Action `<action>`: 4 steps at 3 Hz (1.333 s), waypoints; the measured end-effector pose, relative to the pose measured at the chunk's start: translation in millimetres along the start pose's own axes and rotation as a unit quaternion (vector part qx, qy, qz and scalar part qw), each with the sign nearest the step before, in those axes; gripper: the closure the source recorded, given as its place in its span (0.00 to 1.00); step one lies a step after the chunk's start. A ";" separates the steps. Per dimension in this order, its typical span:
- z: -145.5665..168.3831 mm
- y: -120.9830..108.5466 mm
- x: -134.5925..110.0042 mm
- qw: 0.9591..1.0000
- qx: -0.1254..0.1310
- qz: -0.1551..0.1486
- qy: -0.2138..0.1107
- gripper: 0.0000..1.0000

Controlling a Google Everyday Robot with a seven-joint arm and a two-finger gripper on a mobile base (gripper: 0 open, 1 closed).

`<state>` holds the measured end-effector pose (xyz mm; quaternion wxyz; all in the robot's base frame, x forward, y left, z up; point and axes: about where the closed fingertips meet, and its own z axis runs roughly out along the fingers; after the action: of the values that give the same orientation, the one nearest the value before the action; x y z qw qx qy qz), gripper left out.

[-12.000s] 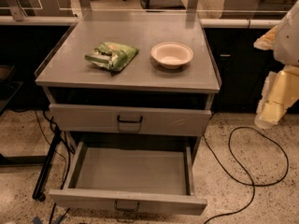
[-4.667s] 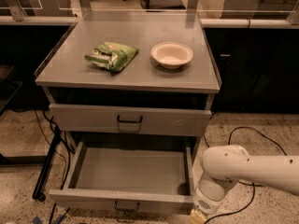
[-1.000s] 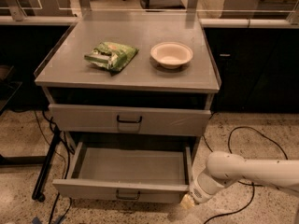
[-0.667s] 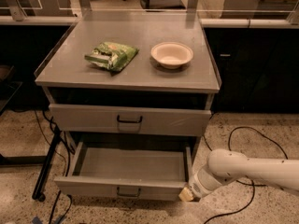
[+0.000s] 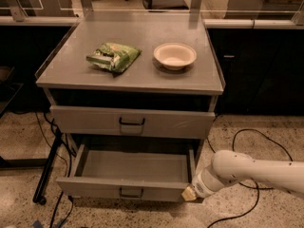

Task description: Close middle drawer

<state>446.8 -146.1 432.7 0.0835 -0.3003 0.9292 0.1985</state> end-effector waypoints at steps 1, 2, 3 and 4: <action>5.9 -9.4 -2.9 1.000 0.006 0.016 -0.004 1.00; 5.0 -33.6 -34.4 0.999 0.030 0.025 -0.037 1.00; 1.5 -49.5 -57.9 0.997 0.047 0.024 -0.061 1.00; -1.8 -59.5 -72.6 0.995 0.057 0.029 -0.082 1.00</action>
Offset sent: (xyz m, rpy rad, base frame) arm 0.0772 -0.0089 -0.0019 0.0000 -0.1133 -0.1315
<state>540.5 -152.8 435.3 0.1704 -0.2509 0.9374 0.1714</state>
